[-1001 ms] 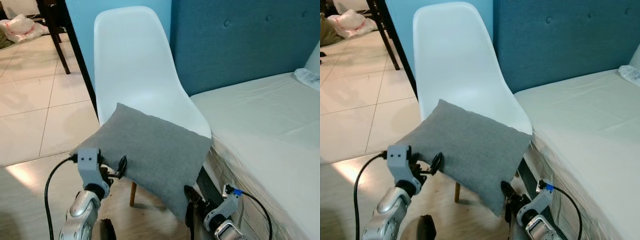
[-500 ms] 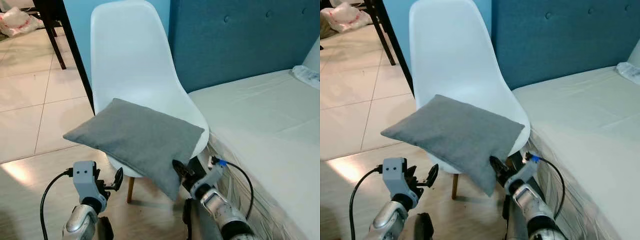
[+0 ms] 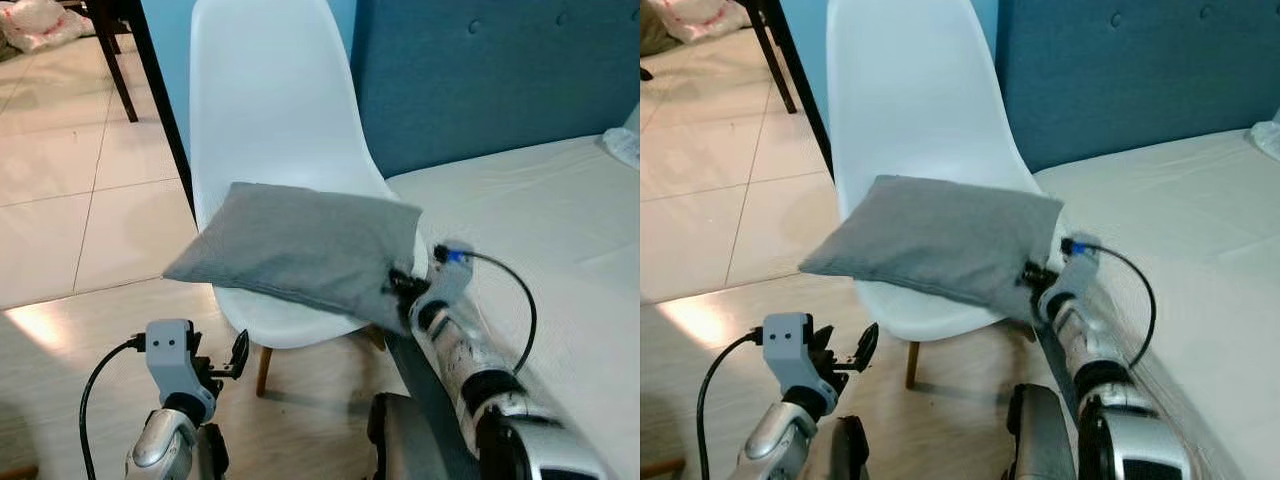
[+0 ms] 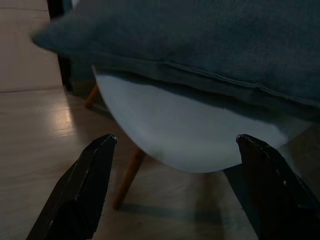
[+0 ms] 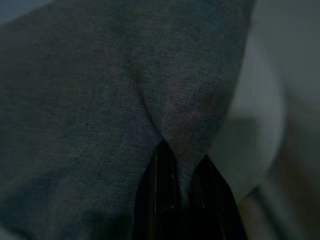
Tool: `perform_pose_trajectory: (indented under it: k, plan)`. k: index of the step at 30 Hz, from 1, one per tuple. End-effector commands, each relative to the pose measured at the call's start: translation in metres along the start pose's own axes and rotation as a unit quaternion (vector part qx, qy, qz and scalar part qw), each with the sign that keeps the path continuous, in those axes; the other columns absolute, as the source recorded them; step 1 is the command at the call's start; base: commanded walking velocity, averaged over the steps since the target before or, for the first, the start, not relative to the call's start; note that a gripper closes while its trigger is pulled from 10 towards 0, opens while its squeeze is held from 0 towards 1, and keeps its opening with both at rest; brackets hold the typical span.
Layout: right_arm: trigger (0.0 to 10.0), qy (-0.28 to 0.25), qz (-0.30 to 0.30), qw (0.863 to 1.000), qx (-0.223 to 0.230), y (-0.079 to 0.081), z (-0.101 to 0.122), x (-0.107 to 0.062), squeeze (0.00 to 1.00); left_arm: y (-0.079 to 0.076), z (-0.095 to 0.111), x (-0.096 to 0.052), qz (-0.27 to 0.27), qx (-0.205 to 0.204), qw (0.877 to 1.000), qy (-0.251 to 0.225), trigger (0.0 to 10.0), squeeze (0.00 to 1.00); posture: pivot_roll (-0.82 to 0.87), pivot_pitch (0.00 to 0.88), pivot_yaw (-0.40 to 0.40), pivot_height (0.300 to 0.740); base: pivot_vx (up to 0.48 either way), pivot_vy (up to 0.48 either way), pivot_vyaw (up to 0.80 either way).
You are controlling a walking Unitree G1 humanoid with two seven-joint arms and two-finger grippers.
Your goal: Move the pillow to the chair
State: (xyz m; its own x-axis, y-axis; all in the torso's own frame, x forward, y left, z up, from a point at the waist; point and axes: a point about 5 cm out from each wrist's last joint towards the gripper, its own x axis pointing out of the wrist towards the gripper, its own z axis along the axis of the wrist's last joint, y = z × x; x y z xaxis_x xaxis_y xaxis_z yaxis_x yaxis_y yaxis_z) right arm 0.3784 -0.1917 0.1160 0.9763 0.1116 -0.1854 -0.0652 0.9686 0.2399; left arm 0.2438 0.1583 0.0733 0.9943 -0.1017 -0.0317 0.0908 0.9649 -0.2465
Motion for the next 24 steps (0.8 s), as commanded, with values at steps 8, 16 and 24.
perform_pose_trajectory:
  k: [8, 16, 24]
  plan:
    - [10.0, 0.02, -0.06, 0.994, -0.091, 0.004, 0.01, 0.008, 0.0, -0.003, 0.001, -0.007, -0.001, 0.004, 1.0, 0.01, 10.0, 0.0, 0.1, 0.258, -0.026, 0.533, 0.0, 0.0, 0.0]
    - [10.0, 0.049, -0.073, 0.991, -0.102, 0.006, -0.006, 0.006, 1.0, -0.006, 0.003, -0.006, -0.006, 0.007, 1.0, 0.011, 10.0, 0.0, 0.1, 0.259, -0.019, 0.533, 0.0, 0.0, 0.0]
    - [10.0, 0.028, -0.098, 0.99, -0.094, -0.005, -0.011, 0.0, 1.0, -0.011, 0.005, 0.0, -0.015, 0.006, 1.0, 0.006, 10.0, 0.0, 0.08, 0.236, -0.024, 0.533, 0.0, 0.0, 0.0]
